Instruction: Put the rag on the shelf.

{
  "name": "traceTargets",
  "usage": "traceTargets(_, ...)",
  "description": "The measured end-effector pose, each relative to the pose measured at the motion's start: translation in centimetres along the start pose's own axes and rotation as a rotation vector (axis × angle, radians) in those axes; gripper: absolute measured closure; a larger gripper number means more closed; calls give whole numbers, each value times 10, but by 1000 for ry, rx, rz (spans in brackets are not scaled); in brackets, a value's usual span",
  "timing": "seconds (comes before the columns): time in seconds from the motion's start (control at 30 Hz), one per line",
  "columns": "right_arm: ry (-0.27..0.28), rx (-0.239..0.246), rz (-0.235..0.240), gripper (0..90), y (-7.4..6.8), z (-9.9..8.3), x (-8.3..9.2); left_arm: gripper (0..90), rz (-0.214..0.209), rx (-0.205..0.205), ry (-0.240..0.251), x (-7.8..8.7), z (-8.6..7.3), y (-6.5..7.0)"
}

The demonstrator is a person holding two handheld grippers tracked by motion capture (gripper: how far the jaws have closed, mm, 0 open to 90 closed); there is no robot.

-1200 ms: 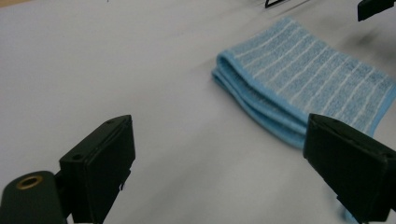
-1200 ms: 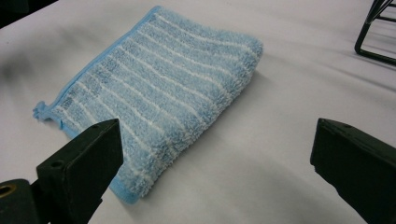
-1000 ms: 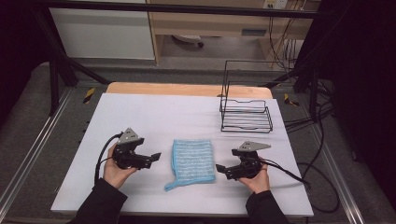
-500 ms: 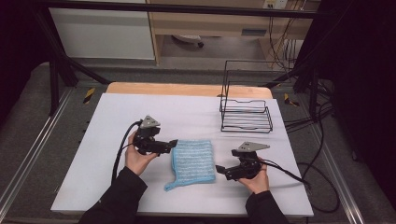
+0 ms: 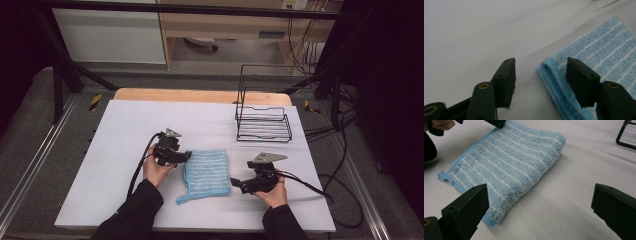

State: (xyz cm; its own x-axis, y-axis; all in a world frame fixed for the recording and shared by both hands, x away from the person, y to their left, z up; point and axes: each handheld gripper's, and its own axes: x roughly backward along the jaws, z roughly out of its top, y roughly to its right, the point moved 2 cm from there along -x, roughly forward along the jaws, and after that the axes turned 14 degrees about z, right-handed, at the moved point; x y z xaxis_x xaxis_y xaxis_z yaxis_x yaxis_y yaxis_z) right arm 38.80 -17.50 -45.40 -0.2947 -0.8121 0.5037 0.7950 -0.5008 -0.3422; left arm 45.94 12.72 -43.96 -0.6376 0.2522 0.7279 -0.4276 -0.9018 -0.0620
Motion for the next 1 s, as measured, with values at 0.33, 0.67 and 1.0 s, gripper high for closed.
traceTargets(0.33, -1, -4, -6, 20, 1, 0, -2, 637, -40, 63, -37, -14, -9, 6)
traceTargets(0.67, -5, -9, -8, 21, 4, 0, -5, 702, -51, 69, -53, -15, -10, 9)
traceTargets(1.0, 6, -32, -29, 22, 11, 5, -15, 748, -23, 27, -37, -15, -11, 14)
